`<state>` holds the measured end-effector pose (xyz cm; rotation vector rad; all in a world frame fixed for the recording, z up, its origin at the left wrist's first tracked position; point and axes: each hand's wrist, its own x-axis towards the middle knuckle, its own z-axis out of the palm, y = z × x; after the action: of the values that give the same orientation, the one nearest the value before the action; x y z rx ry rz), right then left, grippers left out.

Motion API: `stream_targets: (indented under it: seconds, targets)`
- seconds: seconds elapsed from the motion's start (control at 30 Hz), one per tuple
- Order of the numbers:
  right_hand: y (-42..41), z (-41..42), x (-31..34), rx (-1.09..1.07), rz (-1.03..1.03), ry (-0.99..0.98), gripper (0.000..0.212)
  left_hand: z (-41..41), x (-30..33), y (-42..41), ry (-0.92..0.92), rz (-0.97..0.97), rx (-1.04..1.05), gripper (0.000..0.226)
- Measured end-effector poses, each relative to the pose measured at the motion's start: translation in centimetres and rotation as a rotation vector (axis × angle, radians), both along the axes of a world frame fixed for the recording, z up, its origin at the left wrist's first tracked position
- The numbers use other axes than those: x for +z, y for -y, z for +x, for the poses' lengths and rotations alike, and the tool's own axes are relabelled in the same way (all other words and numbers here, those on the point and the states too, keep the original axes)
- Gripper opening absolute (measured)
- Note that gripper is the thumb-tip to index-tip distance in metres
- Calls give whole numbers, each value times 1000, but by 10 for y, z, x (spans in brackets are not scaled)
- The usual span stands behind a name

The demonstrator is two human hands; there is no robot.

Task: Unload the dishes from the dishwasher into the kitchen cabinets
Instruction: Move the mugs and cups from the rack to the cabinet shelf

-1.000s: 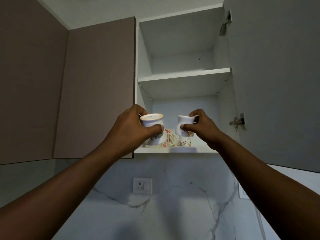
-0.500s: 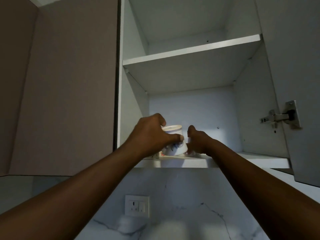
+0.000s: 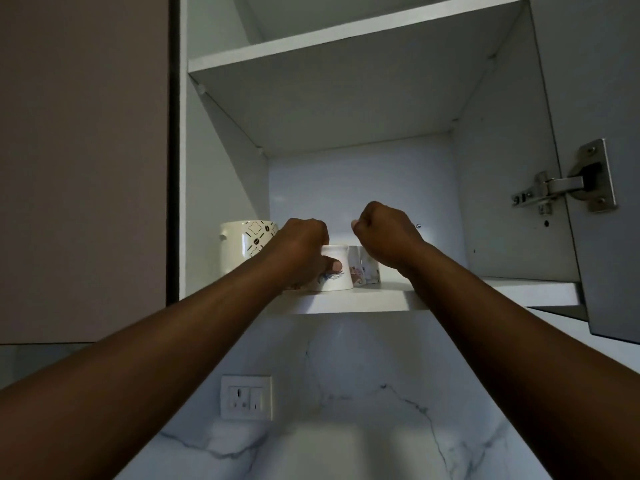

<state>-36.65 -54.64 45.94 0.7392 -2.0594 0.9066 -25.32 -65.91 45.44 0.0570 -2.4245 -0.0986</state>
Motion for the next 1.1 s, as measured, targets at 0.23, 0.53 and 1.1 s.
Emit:
stream_targets:
  seconds: [0.23, 0.53, 1.1]
  targets:
    - [5, 17, -7, 11, 12, -170, 20, 20, -5, -1, -116, 1, -2, 44]
    - [-8, 94, -25, -63, 77, -465, 15, 107, -4, 13, -208, -107, 21, 37]
    - [-81, 364, -171, -167, 299, -335, 4, 308, -127, -29, 10, 34, -183, 24]
